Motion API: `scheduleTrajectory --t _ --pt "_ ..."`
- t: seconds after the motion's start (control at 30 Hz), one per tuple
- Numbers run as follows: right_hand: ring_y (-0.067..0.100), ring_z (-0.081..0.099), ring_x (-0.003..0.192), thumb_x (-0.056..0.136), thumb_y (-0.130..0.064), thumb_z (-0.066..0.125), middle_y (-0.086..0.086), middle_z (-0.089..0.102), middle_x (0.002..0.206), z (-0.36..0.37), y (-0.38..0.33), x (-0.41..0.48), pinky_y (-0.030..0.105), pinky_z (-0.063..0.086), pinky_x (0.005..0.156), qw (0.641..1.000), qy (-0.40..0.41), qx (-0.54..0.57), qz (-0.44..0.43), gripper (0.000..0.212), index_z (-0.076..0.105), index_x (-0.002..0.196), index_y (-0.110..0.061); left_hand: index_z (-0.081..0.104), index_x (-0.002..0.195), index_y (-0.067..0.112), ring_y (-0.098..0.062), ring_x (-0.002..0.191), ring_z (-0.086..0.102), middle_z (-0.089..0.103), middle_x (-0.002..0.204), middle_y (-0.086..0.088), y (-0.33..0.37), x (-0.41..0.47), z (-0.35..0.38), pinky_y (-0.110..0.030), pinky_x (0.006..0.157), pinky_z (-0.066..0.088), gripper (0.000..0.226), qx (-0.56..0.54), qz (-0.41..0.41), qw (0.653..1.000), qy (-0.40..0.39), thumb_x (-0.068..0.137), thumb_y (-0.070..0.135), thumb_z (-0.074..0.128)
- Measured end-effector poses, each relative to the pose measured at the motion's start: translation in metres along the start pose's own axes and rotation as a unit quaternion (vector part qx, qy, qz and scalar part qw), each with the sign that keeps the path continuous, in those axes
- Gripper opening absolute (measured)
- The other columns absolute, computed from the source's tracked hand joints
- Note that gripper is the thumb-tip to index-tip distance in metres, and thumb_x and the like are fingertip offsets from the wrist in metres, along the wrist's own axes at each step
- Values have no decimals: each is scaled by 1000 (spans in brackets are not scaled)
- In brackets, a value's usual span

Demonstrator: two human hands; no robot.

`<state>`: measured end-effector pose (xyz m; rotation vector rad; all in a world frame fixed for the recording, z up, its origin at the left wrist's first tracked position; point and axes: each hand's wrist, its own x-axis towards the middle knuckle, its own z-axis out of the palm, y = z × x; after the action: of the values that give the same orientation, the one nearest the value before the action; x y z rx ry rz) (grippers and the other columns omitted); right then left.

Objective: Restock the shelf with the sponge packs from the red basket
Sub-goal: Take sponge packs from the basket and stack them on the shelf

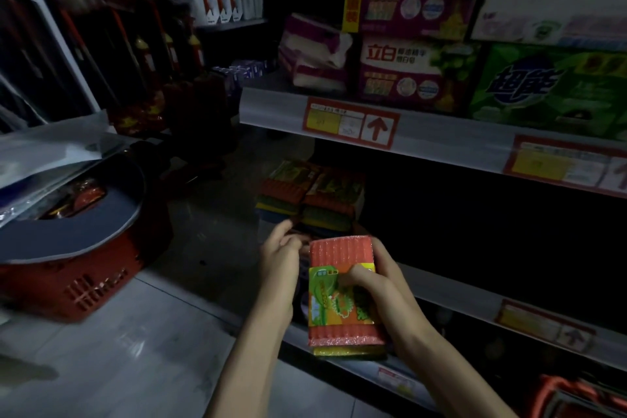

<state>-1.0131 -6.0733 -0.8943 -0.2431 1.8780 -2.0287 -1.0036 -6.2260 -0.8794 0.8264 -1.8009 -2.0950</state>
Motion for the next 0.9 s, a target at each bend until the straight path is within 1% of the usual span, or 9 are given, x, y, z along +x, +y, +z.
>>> scheduleTrajectory --t 0.13,0.23,0.4,0.47,0.57,0.67,0.73,0.8,0.9 --pt "27 76 86 70 -22 73 3 75 95 -6 0 -5 36 62 69 1000 0 -5 -10 48 60 116 -31 55 142 17 -13 89 69 72 103 -5 0 -3 0 -24 74 51 41 -4 9 1000 -3 103 4 51" --pt "28 76 87 70 -22 72 7 73 97 -13 -1 -9 38 62 70 1000 9 -5 -15 48 60 116 -26 62 132 20 -20 99 71 75 106 -5 2 -11 -1 -24 70 46 35 14 31 999 3 102 6 53" --pt "25 75 87 68 -21 71 5 73 100 -28 -6 -26 33 61 67 1000 13 6 -27 56 60 122 -34 72 113 28 -9 91 72 77 97 5 6 -41 -4 -26 71 48 28 29 51 998 -4 100 9 57" --pt "23 76 86 69 -20 70 1 74 99 -35 -6 -35 30 60 66 999 12 6 -31 57 60 123 -35 74 109 27 -12 93 72 78 97 3 5 -54 -6 -29 74 50 27 17 44 999 -7 99 8 57" --pt "26 75 89 71 -21 72 5 72 101 -45 -7 -51 34 61 68 999 16 -3 -34 54 58 122 -31 75 109 22 -18 96 71 79 101 -5 2 -71 -10 -30 75 51 26 -10 32 999 -22 100 8 55" --pt "26 75 91 70 -21 74 7 71 104 -55 -11 -63 39 63 72 999 23 -3 -39 54 58 121 -28 75 109 24 -17 96 72 79 99 -2 -4 -89 -7 -29 75 53 23 6 29 998 -51 101 13 56" --pt "30 74 97 70 -20 77 11 71 111 -60 -18 -69 47 63 79 998 32 12 -46 55 59 122 -28 76 108 29 -17 100 73 79 101 2 -11 -100 -1 -34 82 57 21 22 18 996 -86 101 21 58" --pt "34 72 104 69 -20 82 15 67 120 -65 -24 -71 54 62 87 997 50 26 -58 58 60 122 -28 75 111 32 -21 106 73 78 108 -1 -17 -108 5 -40 90 57 22 26 1 991 -130 101 25 57" --pt "35 74 103 69 -18 85 15 70 119 -72 -33 -73 52 62 87 995 65 49 -66 62 59 125 -27 71 116 32 -20 100 74 77 111 -7 -19 -117 13 -39 83 59 24 8 -25 982 -188 101 25 54"
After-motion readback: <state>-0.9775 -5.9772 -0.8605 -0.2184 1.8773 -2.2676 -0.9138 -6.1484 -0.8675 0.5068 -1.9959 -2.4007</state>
